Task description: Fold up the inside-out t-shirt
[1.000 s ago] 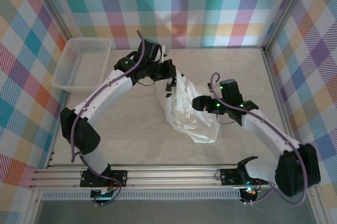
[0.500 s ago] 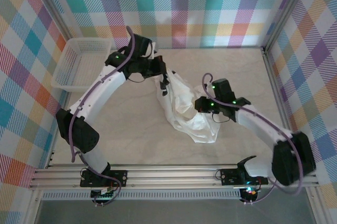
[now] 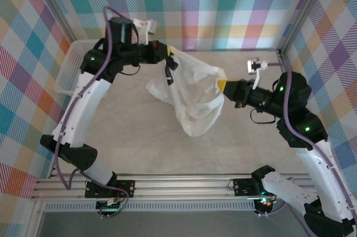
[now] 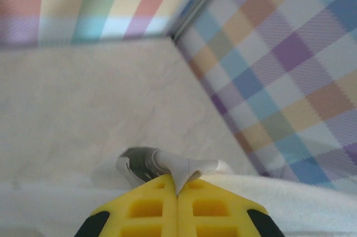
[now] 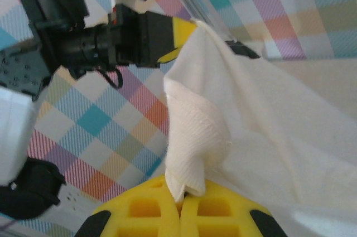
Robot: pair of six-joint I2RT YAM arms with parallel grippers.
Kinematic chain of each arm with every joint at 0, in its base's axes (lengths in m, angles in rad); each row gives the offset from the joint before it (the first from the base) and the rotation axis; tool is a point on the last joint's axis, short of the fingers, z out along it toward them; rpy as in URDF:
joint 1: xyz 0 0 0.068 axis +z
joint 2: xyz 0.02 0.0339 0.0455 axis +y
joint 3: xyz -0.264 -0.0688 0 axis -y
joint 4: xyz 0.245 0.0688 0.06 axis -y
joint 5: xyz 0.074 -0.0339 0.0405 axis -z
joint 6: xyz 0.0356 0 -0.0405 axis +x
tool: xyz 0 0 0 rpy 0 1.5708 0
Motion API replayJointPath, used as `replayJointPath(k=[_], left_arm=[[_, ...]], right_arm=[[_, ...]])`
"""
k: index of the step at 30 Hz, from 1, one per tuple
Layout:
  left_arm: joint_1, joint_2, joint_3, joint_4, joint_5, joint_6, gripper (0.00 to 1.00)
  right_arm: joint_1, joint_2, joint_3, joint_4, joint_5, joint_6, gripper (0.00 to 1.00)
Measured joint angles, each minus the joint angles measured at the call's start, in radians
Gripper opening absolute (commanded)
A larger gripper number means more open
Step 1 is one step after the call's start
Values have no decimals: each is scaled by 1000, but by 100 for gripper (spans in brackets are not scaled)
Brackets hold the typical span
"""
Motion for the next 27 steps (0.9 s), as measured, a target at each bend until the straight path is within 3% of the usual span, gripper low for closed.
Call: replayJointPath(k=[3,4,5,8,10,14,17,20,27], left_arm=[[0,7,74,-25,-115,4,3],[5,20,80,-39,-154,4,9],[9,41,79,-55,-189,5,24],[34,121,13,-51,-247,11,58],[49,182,-67,-47,-267,15,66],[60,245,-258,-25,-204,26,73],[43,224,-380,31,-69,34,76],[-37,181,-481,75,-14,58,76],[-278,168,-575,81,-153,100,77]], right_arm=[[-39,101,100,-46,48,24,0],[-70,155,122,-67,52,44,0],[-101,208,134,-84,47,64,0],[-186,389,133,-108,-7,130,0],[-220,524,101,-108,-52,158,0],[-242,729,61,-152,-121,178,0],[-242,762,36,-145,-163,194,0],[-243,754,35,-134,-187,200,0],[-246,754,37,-132,-220,210,0]])
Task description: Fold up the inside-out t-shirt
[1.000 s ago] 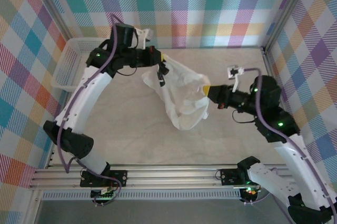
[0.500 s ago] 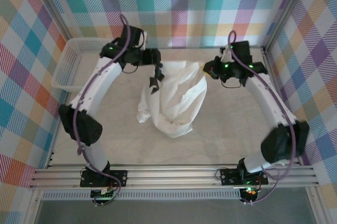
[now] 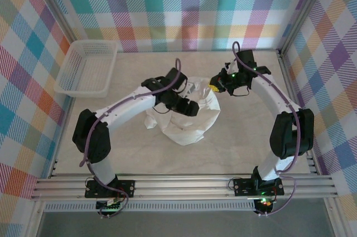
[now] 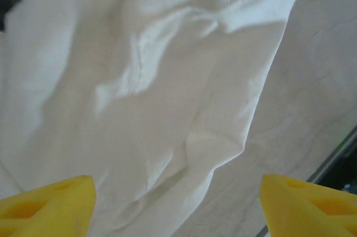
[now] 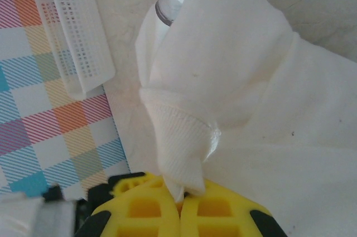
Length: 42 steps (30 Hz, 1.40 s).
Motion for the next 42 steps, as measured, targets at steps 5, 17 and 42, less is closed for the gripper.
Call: replayJointPath(k=[5,17,42], left_arm=[[-1,86,-3,25,-129,8,70],[37,177,-35,44,166,3,0],[68,54,346,124,212,-492,0]], right_arm=[[0,0,0,0,-4,3,0],[-23,1,15,-3,36,16,3],[380,-606,-487,406,523,-484,79]])
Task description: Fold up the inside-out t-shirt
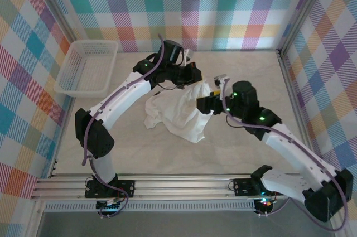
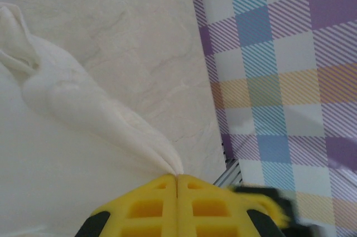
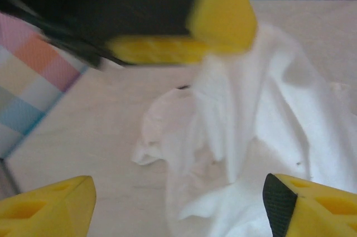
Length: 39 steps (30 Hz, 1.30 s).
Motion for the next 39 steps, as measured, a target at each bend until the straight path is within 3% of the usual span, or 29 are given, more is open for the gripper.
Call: replayJointPath(k=[2,3,7,9,13,17,23,26,30,34,37,39], left_arm=[[0,0,4,-2,-6,-5,0],[0,0,6,-5,-6,-5,0],[8,0,7,-24,-58,1,0],[25,0,12,-40,-93,25,0],[84,1,7,-53,-130,88,0],[144,1,-49,-37,-42,172,21],[193,-66,-174,-13,-71,304,53],[215,-188,-282,-36,-80,397,59],[217,-355,-426,-40,-31,538,72],[202,-387,-536,9,8,643,95],[198,-307,-554,37,54,652,98],[195,-201,-514,34,96,639,92]], right_arm=[[4,108,-3,41,44,-35,77],[6,153,1,53,58,-47,69],[5,304,78,36,52,-94,11],[0,343,140,1,-16,-97,2],[-13,331,170,64,-312,-55,4],[-54,314,161,201,-505,83,3],[-121,308,154,211,-616,159,3],[-134,308,154,195,-654,159,4],[-136,309,159,144,-716,138,5],[-136,326,200,94,-791,122,8],[-136,346,233,68,-826,119,11],[-136,351,242,51,-826,115,11]])
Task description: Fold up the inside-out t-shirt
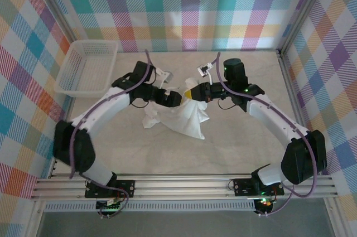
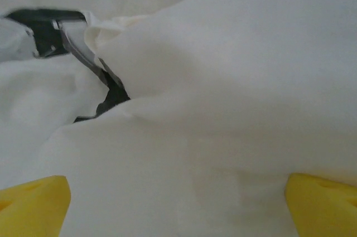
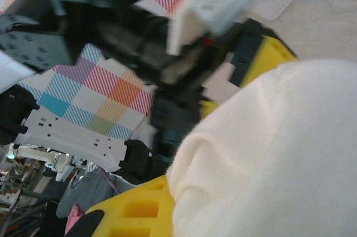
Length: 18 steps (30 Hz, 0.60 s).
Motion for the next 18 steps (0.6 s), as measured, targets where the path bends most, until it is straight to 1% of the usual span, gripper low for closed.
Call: replayJointPath(k=[1,2,3,4,5,7,10,11,13,14,16,18], left_arm=[[-5,56,25,-1,18,-10,87],[-10,107,44,0,36,-23,77],[-17,150,53,4,56,-41,57],[-22,174,53,6,70,-53,25],[-27,192,53,0,82,-66,0],[-31,199,53,-2,87,-90,0],[-19,164,53,5,93,-141,0],[-8,145,55,14,98,-162,0],[14,104,62,32,106,-202,0],[21,84,72,43,111,-224,0],[29,56,102,69,124,-262,0],[27,36,122,101,136,-289,0]], right_arm=[[0,0,0,-9,5,-3,11],[0,-1,0,-23,20,-9,11],[0,-2,0,-39,44,-17,12],[0,-5,0,-53,76,-22,11],[-1,-14,-8,-64,127,-26,11],[-4,-55,-50,-69,223,-31,12],[-12,-152,-171,-57,344,-36,16],[-13,-184,-223,-45,378,-32,19],[-14,-236,-340,-23,435,-16,31],[-13,-248,-397,-18,457,-10,35],[-12,-252,-484,-27,491,10,38],[-12,-251,-526,-71,518,17,40]])
